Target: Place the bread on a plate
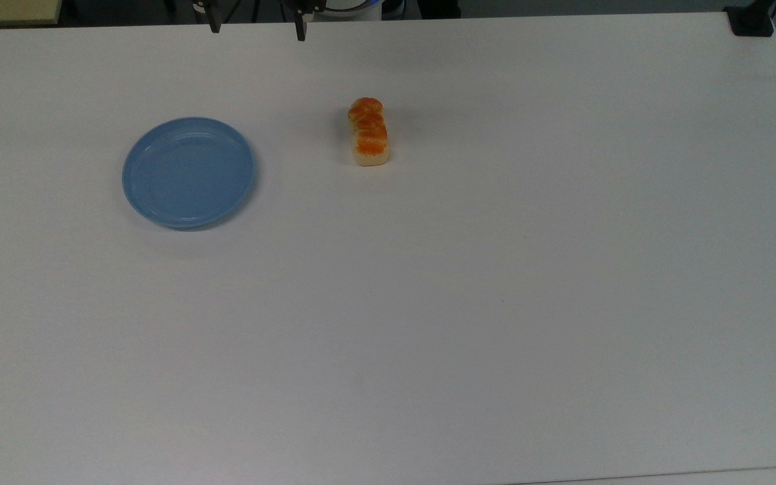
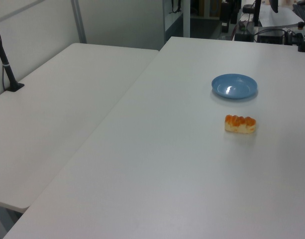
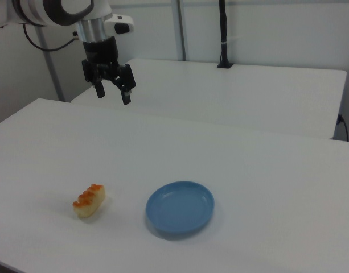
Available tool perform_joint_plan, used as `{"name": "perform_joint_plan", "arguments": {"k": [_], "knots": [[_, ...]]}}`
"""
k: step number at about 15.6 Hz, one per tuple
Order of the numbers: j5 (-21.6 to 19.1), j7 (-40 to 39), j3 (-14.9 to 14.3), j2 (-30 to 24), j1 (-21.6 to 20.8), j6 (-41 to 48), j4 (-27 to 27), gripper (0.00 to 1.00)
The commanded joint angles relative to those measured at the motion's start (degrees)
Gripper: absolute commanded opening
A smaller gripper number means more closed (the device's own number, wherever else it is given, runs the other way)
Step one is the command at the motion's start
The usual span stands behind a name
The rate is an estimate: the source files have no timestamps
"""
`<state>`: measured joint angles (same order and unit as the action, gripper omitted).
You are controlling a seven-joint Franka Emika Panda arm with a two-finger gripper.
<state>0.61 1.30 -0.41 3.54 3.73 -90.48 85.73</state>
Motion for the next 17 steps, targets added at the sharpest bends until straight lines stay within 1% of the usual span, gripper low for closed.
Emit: {"name": "perform_joint_plan", "arguments": {"k": [1,3,4,5,8,10,12,17], "knots": [[-1.4,-0.6,0.5,-4.15,-1.17,-2.77,7.41,1.0],[-2.01,-0.51,0.5,-8.97,-3.02,-7.67,15.92,1.0],[-2.1,-0.51,0.5,-11.51,-4.68,-10.57,21.01,1.0],[-2.1,-0.6,0.59,-12.06,-6.17,-11.29,23.49,1.0],[-2.1,-1.04,0.76,-11.54,-8.38,-12.61,26.93,1.0],[-2.01,-1.04,1.81,-11.36,-9.96,-15.07,30.97,1.0],[-1.49,-1.04,4.01,-11.01,-10.14,-17.53,34.49,1.0],[-0.7,-0.69,5.25,-10.22,-10.23,-22.01,39.24,1.0]]}}
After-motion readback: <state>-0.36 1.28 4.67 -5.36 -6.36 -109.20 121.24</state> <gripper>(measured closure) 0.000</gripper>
